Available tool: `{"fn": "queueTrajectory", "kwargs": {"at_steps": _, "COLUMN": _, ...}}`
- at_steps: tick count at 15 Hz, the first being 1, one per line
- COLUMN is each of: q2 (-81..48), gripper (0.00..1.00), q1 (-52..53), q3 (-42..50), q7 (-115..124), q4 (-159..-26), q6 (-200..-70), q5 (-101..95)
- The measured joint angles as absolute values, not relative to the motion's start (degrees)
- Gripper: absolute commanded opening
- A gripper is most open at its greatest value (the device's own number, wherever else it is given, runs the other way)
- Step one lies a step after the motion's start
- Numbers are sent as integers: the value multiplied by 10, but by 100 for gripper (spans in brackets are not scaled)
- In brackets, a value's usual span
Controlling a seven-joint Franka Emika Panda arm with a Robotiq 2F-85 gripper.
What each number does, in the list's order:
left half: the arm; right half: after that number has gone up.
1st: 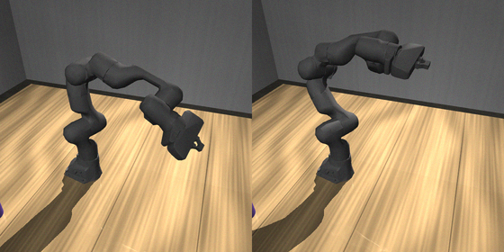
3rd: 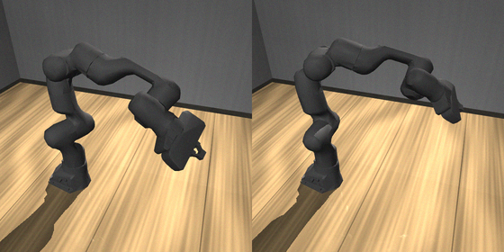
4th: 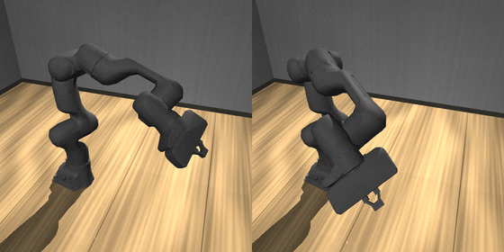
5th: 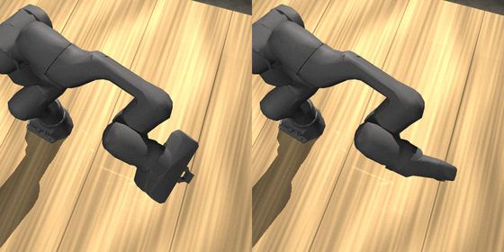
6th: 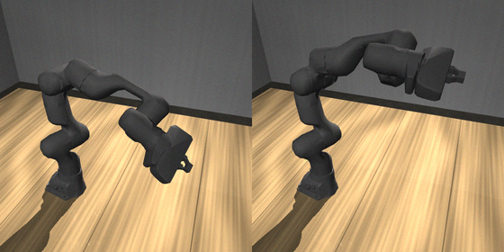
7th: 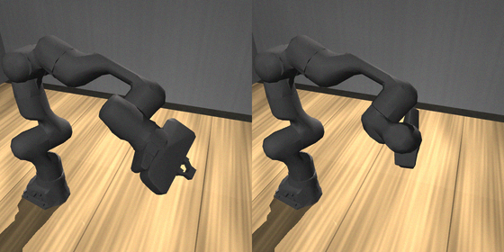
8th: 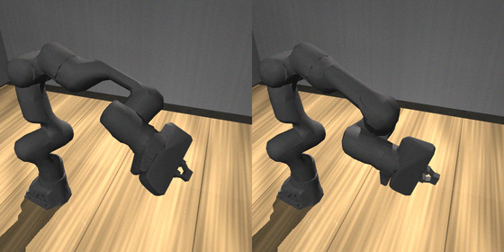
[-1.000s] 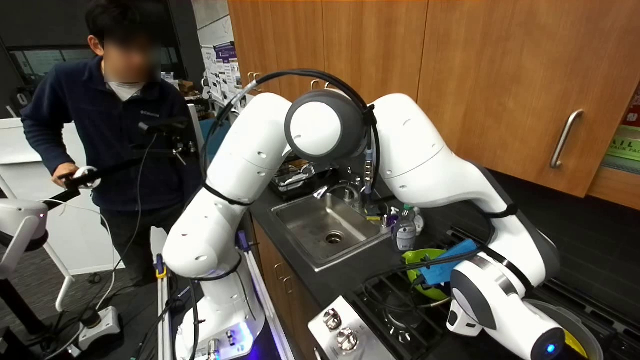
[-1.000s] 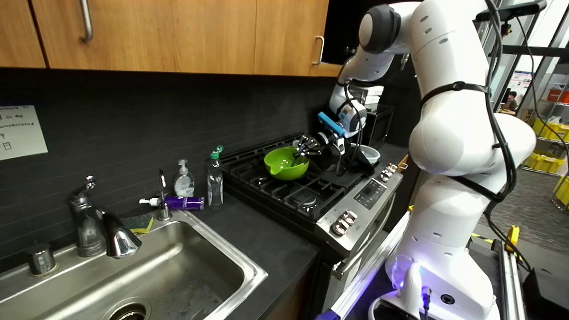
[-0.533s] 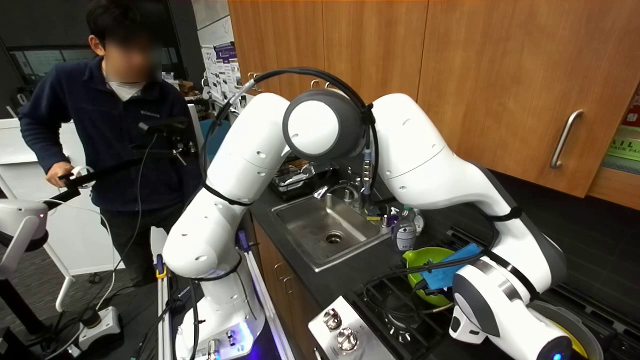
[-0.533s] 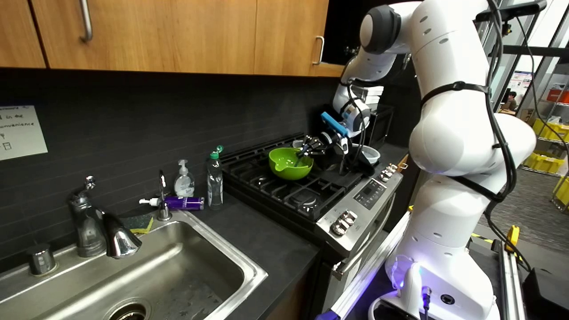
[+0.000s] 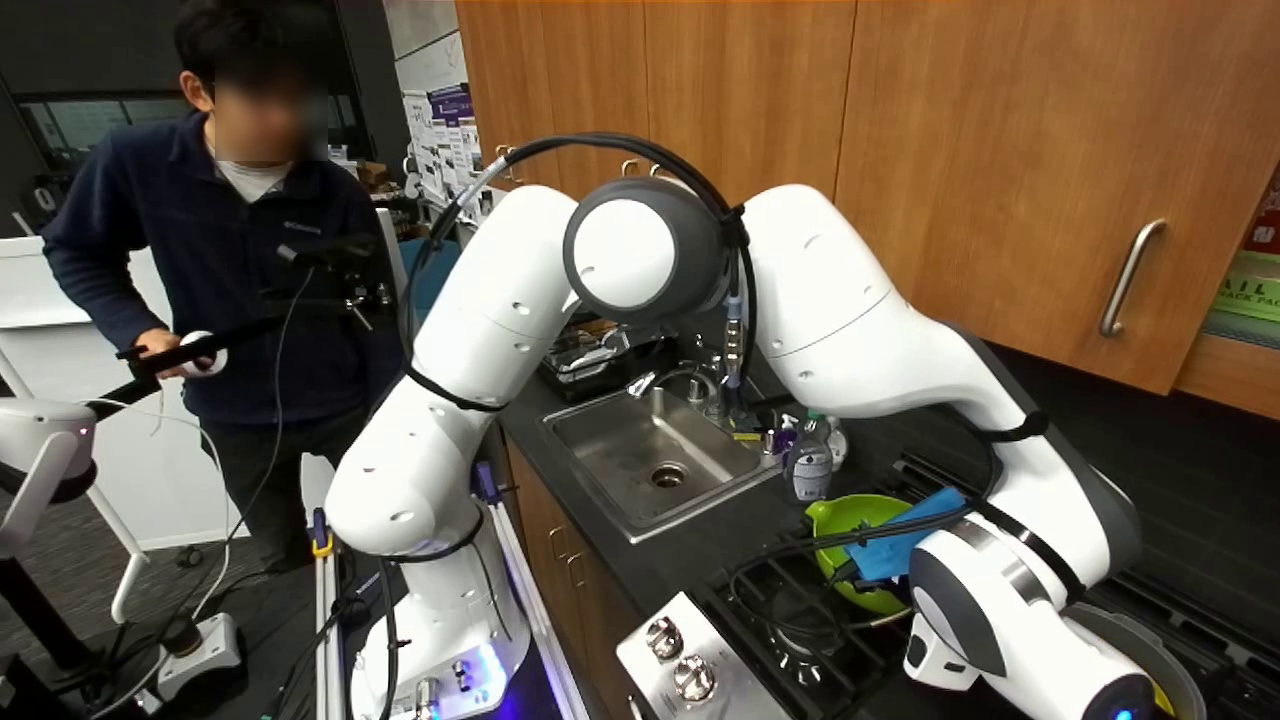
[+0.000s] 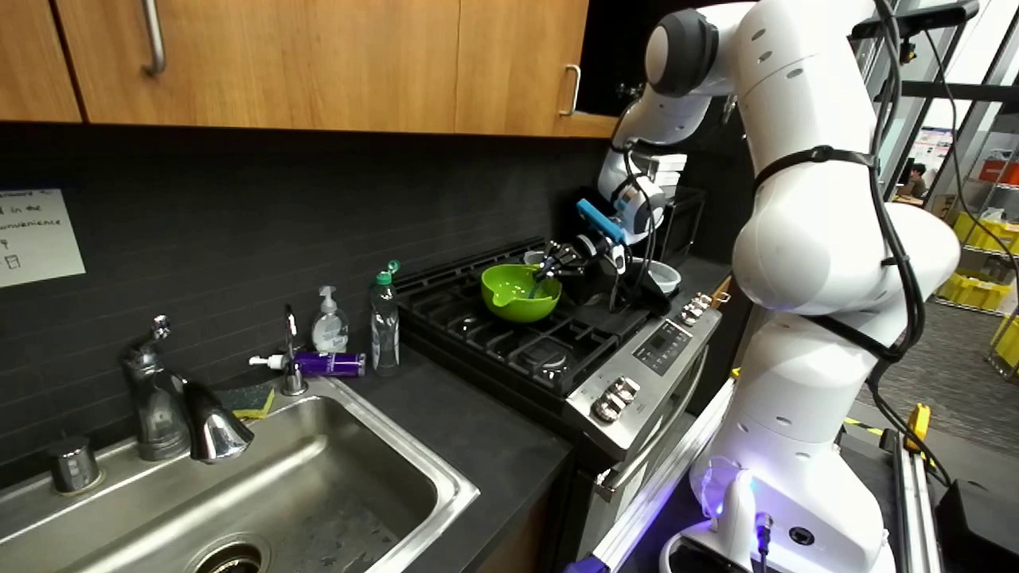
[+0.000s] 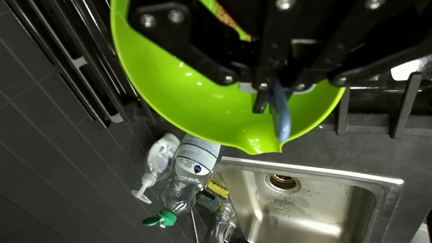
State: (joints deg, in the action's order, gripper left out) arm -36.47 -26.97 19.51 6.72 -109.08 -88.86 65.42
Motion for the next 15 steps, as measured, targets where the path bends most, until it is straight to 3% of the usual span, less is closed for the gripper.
{"fn": "queueTrajectory", "kwargs": {"at_steps": 15, "q2": -355, "gripper": 1, "q1": -236, "q3": 190, "q7": 67, "q4": -1057, "q6": -920, "q5": 650}}
